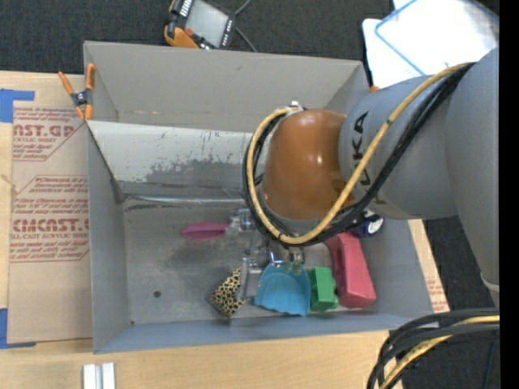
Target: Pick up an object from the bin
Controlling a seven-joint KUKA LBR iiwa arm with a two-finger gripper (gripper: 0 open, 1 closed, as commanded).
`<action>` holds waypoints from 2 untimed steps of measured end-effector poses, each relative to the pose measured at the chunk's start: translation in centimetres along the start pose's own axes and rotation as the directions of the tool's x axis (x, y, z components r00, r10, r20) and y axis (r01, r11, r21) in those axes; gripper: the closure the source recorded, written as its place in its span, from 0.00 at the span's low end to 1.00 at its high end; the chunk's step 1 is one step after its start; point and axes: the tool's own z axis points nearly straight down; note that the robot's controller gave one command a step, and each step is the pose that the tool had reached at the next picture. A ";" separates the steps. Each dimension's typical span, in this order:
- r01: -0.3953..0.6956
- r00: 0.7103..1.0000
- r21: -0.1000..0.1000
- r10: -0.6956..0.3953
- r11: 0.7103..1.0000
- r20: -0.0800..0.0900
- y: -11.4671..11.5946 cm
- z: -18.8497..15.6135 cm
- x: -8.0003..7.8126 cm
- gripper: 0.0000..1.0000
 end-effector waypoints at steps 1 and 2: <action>0.000 1.000 0.000 0.000 1.000 0.000 0.0 0.0 0.0 0.00; 0.022 1.000 0.000 -0.022 1.000 0.001 -3.5 4.1 -1.2 0.00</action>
Offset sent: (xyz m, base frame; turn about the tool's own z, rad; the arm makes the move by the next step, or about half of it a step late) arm 0.0121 -0.0339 -0.0409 -0.0229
